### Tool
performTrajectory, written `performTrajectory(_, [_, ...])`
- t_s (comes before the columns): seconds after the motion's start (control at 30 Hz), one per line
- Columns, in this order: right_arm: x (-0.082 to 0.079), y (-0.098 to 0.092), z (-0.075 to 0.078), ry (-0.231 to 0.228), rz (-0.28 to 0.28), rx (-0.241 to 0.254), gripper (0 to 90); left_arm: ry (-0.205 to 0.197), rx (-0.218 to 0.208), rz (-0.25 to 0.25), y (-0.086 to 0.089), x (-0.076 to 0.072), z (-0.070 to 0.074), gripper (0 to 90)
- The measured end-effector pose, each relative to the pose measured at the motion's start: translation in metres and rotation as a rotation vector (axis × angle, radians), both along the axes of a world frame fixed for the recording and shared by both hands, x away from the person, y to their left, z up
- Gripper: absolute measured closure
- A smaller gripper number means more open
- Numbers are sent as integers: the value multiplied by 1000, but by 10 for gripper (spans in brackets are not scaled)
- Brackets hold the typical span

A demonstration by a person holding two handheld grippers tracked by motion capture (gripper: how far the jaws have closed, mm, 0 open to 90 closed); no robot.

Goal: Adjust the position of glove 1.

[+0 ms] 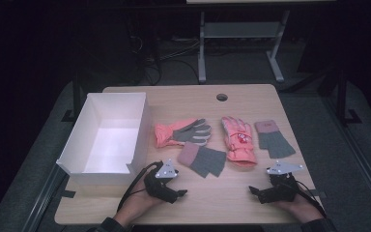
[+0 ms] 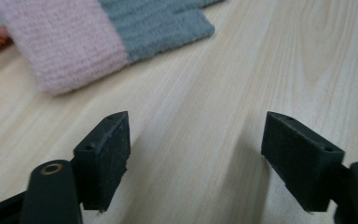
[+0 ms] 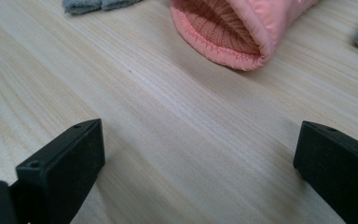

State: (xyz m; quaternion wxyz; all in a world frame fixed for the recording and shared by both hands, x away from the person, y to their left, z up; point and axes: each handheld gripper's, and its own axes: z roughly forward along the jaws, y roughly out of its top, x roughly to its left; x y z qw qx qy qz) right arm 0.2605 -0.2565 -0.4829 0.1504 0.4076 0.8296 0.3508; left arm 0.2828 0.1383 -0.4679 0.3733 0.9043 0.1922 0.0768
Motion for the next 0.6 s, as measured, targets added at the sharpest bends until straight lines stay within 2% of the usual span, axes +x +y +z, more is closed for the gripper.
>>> performTrajectory(0.03, [0, 0, 0, -1, 1, -2, 14, -2, -8, 3, 0, 0, 2, 295])
performTrajectory(0.07, [0, 0, 0, -1, 1, -2, 14, -5, -10, 8, -1, 0, 5, 383])
performTrajectory(0.1, [0, 0, 0, -1, 1, -2, 14, -1, -9, 6, -3, 1, 7, 383])
performTrajectory(0.17, [0, 0, 0, 0, 1, -2, 14, -12, -1, 1, -5, 2, 12, 466])
performTrajectory(0.23, [0, 0, 0, 0, 1, -1, 13, -3, -9, 6, -8, 3, 15, 575])
performTrajectory(0.27, [0, 0, 0, 0, 1, -2, 13, 0, -6, 6, -9, 4, 17, 677])
performTrajectory(0.3, [0, 0, 0, 0, 1, -2, 13, 4, -14, 6, -11, 5, 18, 677])
performTrajectory(0.33, [0, 0, 0, -1, 1, -2, 13, 17, -21, 4, -12, 7, 19, 721])
performTrajectory(0.37, [0, 0, 0, 0, 1, -1, 13, 34, -33, 7, -14, 11, 21, 817])
performTrajectory(0.43, [0, 0, 0, 0, 1, -1, 13, 38, -27, -1, -14, 13, 22, 893])
performTrajectory(0.6, [0, 0, 0, 0, 1, -2, 13, 18, -28, 15, -20, 23, 27, 895])
